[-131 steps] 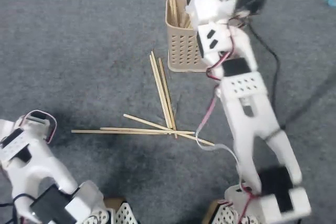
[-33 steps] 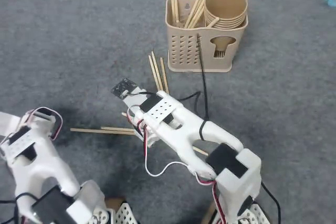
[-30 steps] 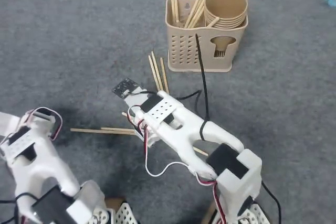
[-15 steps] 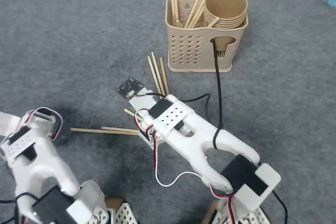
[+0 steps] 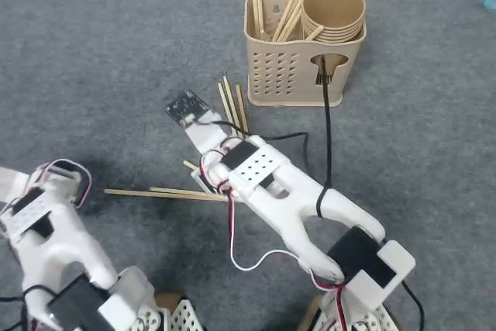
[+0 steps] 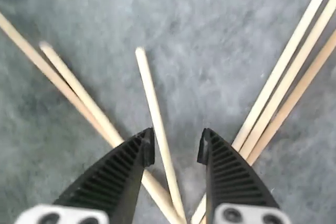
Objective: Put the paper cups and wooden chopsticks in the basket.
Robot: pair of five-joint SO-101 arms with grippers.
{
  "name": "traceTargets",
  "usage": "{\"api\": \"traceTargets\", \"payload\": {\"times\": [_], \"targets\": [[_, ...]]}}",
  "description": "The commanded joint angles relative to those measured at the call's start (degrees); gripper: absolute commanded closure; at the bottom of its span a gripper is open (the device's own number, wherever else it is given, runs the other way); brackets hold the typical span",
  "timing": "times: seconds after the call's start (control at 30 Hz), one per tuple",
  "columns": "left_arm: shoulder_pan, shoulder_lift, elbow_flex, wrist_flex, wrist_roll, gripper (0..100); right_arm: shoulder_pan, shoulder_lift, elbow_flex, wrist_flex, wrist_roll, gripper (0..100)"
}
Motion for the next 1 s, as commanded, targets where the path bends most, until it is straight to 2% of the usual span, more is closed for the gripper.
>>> {"api": "traceTargets", "payload": {"times": [0.0, 0.23, 0.5, 0.67, 0.97], "targets": [[-0.7, -2.4, 0.0, -1.3, -0.3, 73, 2.5, 1.4, -5.6, -1.2, -0.3, 84.3], [-0.8, -1.9, 0.0, -1.3, -0.3, 73, 4.6, 8.9, -8.5, -0.7, -0.3, 84.3], [-0.8, -2.0, 0.0, -1.3, -0.1, 73, 4.7, 10.0, -13.5, 0.5, -0.1, 84.3], [-2.9, -2.2, -0.3, -1.3, 0.1, 73, 1.5, 10.2, -18.5, 0.3, 5.3, 84.3], [-4.1, -2.1, 0.0, -2.8, 0.2, 73, -0.5, 16.7, -21.2, 0.4, 7.8, 84.3]]}}
